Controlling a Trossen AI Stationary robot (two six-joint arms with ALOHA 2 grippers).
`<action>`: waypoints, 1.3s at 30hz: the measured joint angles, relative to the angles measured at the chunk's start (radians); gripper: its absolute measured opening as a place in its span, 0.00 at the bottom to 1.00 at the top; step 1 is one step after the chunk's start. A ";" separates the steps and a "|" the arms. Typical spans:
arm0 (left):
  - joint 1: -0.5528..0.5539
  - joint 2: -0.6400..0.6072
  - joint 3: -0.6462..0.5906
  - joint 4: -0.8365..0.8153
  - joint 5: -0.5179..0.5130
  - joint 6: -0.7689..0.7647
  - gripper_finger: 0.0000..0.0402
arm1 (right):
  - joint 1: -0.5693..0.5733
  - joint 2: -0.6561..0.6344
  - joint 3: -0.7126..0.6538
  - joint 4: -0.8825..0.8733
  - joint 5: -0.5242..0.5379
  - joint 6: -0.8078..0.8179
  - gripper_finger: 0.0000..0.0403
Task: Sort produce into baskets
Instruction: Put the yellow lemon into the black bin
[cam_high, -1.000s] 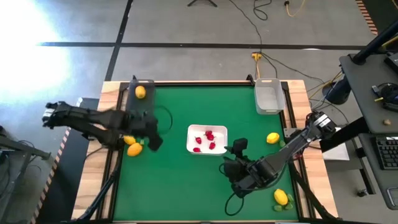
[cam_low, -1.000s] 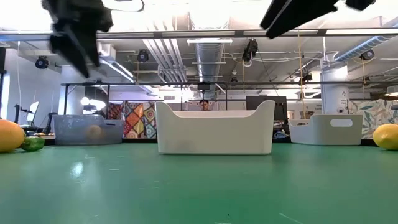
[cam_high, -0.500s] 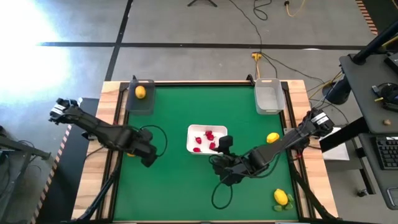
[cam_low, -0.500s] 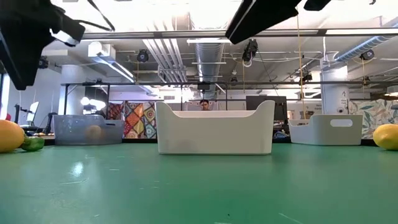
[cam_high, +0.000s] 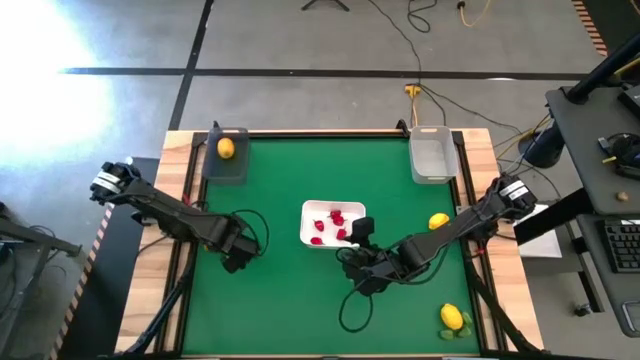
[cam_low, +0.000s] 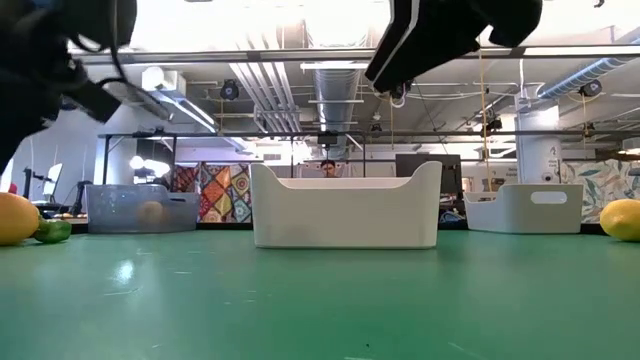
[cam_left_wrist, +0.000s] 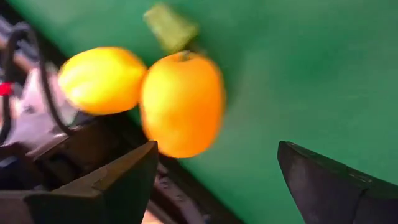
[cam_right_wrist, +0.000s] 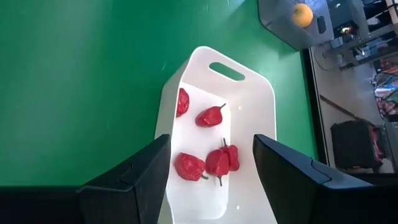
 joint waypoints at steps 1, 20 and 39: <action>0.002 0.007 -0.008 -0.010 0.002 0.001 0.77 | -0.001 0.000 -0.003 0.000 0.000 0.000 0.55; 0.085 0.034 -0.131 0.139 -0.001 0.093 0.77 | 0.000 0.000 -0.011 0.002 0.000 0.017 0.55; 0.085 0.204 -0.051 0.235 0.077 0.179 0.63 | 0.000 0.000 -0.014 -0.001 0.000 0.034 0.55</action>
